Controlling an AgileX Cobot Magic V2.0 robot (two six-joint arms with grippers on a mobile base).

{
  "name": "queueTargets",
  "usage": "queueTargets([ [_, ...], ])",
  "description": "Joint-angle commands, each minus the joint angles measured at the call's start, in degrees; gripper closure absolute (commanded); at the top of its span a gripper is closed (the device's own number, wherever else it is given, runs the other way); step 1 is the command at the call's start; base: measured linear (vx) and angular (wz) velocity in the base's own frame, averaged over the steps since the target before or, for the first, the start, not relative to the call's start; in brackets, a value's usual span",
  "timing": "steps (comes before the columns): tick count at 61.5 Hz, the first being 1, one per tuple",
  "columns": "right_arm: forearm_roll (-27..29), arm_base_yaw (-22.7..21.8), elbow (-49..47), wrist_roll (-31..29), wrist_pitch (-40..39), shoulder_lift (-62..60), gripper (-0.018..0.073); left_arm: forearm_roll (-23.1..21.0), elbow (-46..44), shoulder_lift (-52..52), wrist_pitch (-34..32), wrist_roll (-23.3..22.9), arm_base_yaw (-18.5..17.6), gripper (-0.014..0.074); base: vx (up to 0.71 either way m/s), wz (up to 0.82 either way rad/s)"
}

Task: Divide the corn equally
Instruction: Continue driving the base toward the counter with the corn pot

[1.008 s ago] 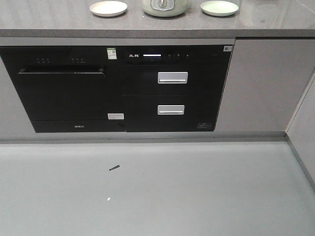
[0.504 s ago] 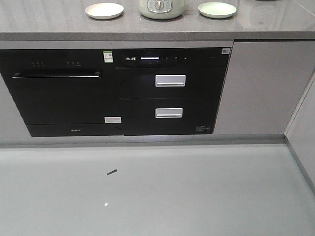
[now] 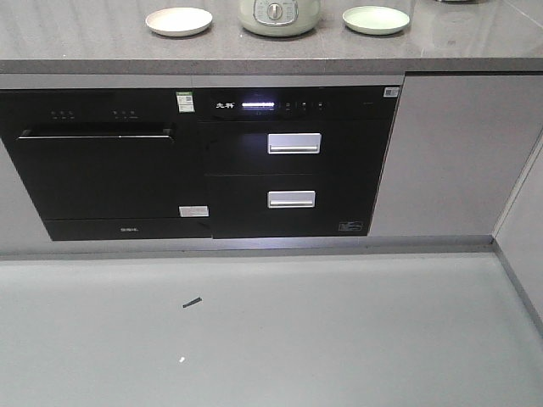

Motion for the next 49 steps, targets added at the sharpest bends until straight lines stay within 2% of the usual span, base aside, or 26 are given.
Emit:
queueTargets([
  [1,-0.56,-0.38,0.43,-0.15,-3.95,-0.35,0.0564,-0.18,0.19,-0.95,-4.35,-0.28,-0.34,0.0603,0.05,0.0],
  [49,-0.56,-0.38,0.43,-0.15,-4.04,-0.35,0.0564,-0.18,0.19,-0.95,-4.35,-0.28,-0.34,0.0603,0.04,0.0],
])
